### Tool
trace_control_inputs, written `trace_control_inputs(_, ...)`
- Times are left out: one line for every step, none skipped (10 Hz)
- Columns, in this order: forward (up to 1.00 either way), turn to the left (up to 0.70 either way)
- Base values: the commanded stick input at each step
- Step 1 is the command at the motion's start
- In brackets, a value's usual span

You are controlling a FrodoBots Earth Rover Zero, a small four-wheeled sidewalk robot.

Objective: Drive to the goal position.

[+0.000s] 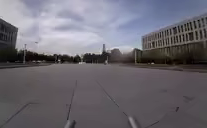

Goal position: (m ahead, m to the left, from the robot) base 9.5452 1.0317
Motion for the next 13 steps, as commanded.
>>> trace_control_inputs(1.0, 0.0)
trace_control_inputs(1.0, 0.0)
trace_control_inputs(1.0, 0.0)
trace_control_inputs(1.0, 0.0)
trace_control_inputs(1.0, 0.0)
trace_control_inputs(1.0, 0.0)
trace_control_inputs(1.0, 0.0)
trace_control_inputs(1.0, 0.0)
trace_control_inputs(1.0, 0.0)
trace_control_inputs(1.0, 0.0)
trace_control_inputs(1.0, 0.0)
trace_control_inputs(1.0, 0.0)
trace_control_inputs(1.0, 0.0)
